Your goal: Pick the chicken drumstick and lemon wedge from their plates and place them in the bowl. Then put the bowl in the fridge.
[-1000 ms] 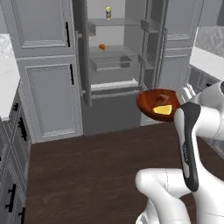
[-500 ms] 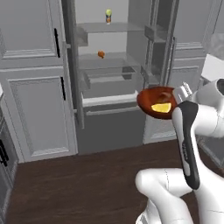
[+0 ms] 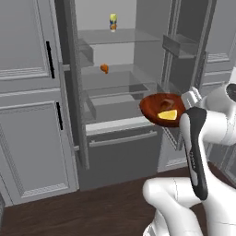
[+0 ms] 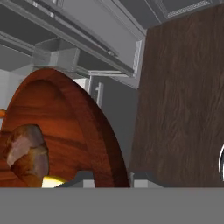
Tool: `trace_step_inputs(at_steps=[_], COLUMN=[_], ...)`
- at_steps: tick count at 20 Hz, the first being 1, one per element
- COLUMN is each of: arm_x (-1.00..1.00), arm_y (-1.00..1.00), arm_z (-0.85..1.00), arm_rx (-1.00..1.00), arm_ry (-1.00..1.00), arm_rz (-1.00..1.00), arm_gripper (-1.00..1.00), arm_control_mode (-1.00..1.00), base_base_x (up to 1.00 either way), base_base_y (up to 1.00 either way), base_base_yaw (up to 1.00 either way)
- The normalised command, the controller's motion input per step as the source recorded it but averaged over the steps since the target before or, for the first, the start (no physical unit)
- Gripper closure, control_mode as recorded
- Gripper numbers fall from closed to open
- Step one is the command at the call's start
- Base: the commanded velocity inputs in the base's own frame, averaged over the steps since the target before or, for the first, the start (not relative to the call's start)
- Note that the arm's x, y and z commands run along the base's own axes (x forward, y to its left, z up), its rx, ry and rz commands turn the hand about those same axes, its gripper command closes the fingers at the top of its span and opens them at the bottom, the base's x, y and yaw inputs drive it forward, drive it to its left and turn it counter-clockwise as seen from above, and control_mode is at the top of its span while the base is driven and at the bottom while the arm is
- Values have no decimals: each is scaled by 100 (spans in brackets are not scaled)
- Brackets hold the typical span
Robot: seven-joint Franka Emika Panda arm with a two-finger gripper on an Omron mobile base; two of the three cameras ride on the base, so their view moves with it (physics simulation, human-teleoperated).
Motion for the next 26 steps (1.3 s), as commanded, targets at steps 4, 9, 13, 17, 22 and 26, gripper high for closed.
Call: trace_step_inputs(at_steps=[4,9,13,17,22,26], arm_x=[0,0,0,0,0,0], arm_y=[0,0,0,0,0,0], arm_z=[0,0,0,0,0,0], arm_rx=[0,0,0,0,0,0], arm_ry=[0,0,0,0,0,0], arm_rz=[0,0,0,0,0,0], arm_gripper=[100,100,100,100,100,100], arm_control_mode=[100,100,100,100,100,100], base_base_x=[100,100,100,83,61,65], base_base_y=[0,-3,-23,-38,-20,0], base_base_yaw=[0,0,1,10,10,3])
